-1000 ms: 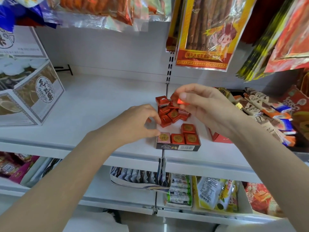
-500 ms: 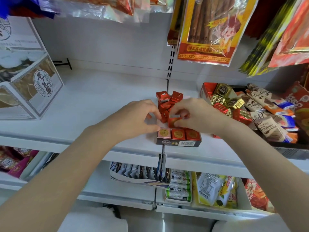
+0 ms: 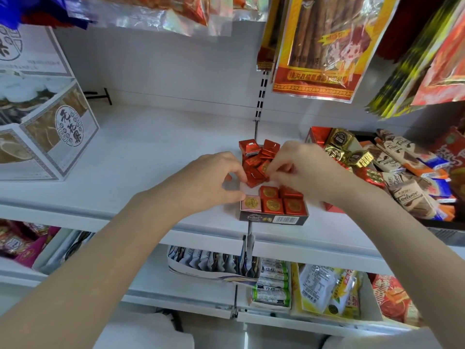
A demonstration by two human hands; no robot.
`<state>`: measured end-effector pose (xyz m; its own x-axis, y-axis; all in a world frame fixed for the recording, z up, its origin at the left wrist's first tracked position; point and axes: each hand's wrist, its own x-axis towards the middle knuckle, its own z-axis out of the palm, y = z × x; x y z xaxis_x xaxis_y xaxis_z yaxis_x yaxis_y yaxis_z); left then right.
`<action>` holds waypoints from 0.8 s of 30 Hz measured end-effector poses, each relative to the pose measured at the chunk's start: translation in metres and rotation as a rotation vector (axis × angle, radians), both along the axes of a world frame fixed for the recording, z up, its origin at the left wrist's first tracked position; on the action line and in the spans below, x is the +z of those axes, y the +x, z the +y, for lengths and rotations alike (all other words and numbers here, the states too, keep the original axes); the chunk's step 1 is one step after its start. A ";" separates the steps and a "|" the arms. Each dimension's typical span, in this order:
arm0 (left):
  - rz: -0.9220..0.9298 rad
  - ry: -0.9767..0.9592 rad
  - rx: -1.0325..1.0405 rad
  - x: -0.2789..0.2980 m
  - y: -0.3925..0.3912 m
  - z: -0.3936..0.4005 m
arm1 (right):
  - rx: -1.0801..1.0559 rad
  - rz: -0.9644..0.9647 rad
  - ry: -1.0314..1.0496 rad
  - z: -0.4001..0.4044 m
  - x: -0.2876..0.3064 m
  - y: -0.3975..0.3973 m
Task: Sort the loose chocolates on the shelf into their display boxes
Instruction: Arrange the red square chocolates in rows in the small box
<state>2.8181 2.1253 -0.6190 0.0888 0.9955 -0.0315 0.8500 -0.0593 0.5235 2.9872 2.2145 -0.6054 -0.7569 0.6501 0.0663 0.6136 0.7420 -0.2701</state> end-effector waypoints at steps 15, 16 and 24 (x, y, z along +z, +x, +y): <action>0.001 0.003 -0.013 0.001 -0.001 0.002 | -0.105 0.147 -0.288 0.018 0.003 -0.001; 0.000 0.005 -0.015 0.001 -0.001 0.002 | -0.106 0.242 -0.461 0.017 0.007 0.002; 0.009 -0.004 -0.011 0.000 -0.001 0.002 | -0.013 0.735 -1.274 0.010 0.010 0.019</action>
<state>2.8175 2.1270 -0.6192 0.0999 0.9943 -0.0367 0.8539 -0.0667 0.5161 3.0066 2.2245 -0.5957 -0.8009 0.5695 -0.1850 0.0565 -0.2356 -0.9702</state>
